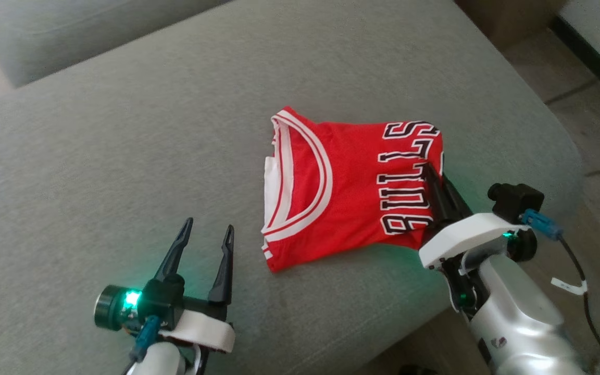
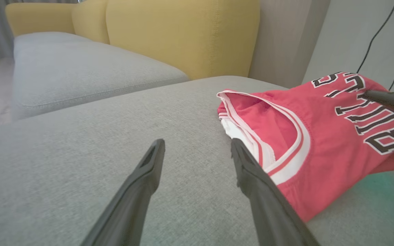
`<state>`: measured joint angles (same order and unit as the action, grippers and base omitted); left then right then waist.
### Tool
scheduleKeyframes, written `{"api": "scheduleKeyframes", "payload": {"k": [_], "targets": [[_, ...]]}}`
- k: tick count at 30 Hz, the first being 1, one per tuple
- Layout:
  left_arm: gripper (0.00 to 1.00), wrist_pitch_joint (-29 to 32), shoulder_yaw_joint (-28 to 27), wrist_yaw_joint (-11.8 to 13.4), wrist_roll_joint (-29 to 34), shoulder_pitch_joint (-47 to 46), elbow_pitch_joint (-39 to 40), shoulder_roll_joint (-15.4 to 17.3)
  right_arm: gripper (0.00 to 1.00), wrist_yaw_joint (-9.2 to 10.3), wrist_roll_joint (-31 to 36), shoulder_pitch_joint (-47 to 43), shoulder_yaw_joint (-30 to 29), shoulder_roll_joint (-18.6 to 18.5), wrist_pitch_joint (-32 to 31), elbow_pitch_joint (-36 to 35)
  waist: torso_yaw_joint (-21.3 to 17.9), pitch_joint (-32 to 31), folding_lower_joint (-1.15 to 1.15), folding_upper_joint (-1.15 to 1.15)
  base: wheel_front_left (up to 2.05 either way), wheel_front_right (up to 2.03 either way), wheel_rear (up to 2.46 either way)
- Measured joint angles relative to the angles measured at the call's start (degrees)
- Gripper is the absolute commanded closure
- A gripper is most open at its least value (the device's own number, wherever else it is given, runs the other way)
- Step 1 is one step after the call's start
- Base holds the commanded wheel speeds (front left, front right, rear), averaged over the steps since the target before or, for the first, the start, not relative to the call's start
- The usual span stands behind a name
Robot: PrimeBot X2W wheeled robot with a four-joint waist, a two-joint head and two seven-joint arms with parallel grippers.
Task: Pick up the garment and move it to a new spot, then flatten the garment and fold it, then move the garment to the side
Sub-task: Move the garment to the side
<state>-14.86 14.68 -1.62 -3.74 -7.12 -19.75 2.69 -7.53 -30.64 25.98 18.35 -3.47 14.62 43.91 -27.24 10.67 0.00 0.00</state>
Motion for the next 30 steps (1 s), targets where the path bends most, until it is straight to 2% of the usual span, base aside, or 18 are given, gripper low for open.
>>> {"api": "scheduleKeyframes", "payload": {"k": [4, 12, 14, 22, 30], "targets": [[0.00, 0.00, -0.09, -0.92, 0.32, -0.03, -0.27, 0.01, 1.00, 0.00, 2.74, 0.35, -1.16, 0.01, 0.00, -0.20, -0.94, 1.71, 0.01, 0.00, 0.00, 0.00, 0.00], [0.00, 0.00, 0.01, -1.42, 1.26, -0.30, -0.99, 0.01, 1.00, 0.00, 12.17, 8.58, -6.45, -0.33, 0.01, 3.13, 3.56, 2.95, 0.00, 0.00, 0.00, 0.00, 0.00], [0.00, 0.00, 0.00, -1.49, 1.38, -0.58, -1.24, 0.05, 1.00, 0.00, 16.26, 12.09, -8.00, -1.98, 0.00, 4.17, 5.30, 3.33, 0.00, 0.00, 0.00, 0.00, 0.00], [0.00, 0.00, -0.24, -1.92, 2.29, -1.73, -0.77, 0.87, 1.00, 0.00, 27.19, 22.65, -21.95, -11.58, 0.01, 13.99, 12.29, 5.76, 0.00, 0.00, 0.00, 0.00, 0.00], [0.00, -0.01, -0.37, -1.96, 2.32, -2.86, -0.03, 1.56, 1.00, 0.00, 39.67, 27.64, -34.89, -15.46, 0.01, 17.27, 16.65, 9.80, 0.01, 0.00, 0.00, 0.00, 0.00]]}}
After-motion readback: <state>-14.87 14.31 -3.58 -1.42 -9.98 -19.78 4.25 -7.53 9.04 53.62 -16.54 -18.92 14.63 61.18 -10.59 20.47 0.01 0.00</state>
